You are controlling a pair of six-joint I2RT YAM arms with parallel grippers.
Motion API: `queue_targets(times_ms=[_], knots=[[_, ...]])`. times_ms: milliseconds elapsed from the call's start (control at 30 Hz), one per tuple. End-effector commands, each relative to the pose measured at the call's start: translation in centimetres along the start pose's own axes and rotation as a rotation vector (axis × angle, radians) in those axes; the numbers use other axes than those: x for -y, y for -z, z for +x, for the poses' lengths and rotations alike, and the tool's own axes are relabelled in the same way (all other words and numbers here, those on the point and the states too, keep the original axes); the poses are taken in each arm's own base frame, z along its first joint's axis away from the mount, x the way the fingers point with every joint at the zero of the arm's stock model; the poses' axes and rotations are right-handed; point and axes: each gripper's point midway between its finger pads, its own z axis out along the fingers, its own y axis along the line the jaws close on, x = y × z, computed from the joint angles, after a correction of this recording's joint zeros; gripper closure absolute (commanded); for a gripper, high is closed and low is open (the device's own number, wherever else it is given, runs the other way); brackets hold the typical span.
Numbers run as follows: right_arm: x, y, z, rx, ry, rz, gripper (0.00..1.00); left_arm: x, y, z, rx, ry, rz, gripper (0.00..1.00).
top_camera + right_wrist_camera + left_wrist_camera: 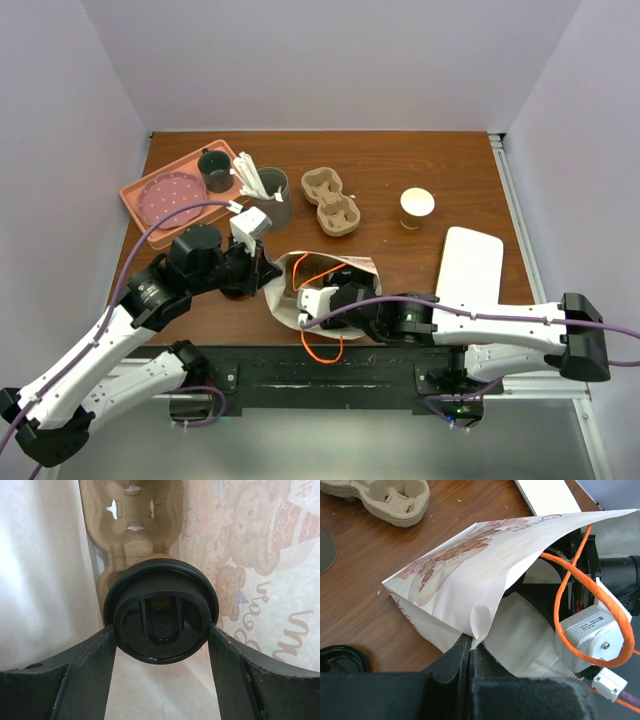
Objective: Pack the takeout coffee
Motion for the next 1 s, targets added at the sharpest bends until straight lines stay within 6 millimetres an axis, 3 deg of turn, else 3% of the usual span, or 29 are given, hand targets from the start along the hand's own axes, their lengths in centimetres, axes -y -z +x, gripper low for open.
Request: queue_targets(times_ms=[0,467,967], knots=[[2.0,0.7,-1.3,0.019,-0.054,0.054,0.86,0.7,0.2,-1.0,0.014,-0.03,0.024,1.0],[2.8,1.4,-0.3,0.018,-0.085,0.083,0.87,0.7,-0.7,-1.1,0.004,-0.033,0.011,1.0],[1.5,1.6,1.8,-0.038,-0.085,0.029,0.87,0.5,-1.3,-1.3,-0.006,-0.05,-0.002,1.0]])
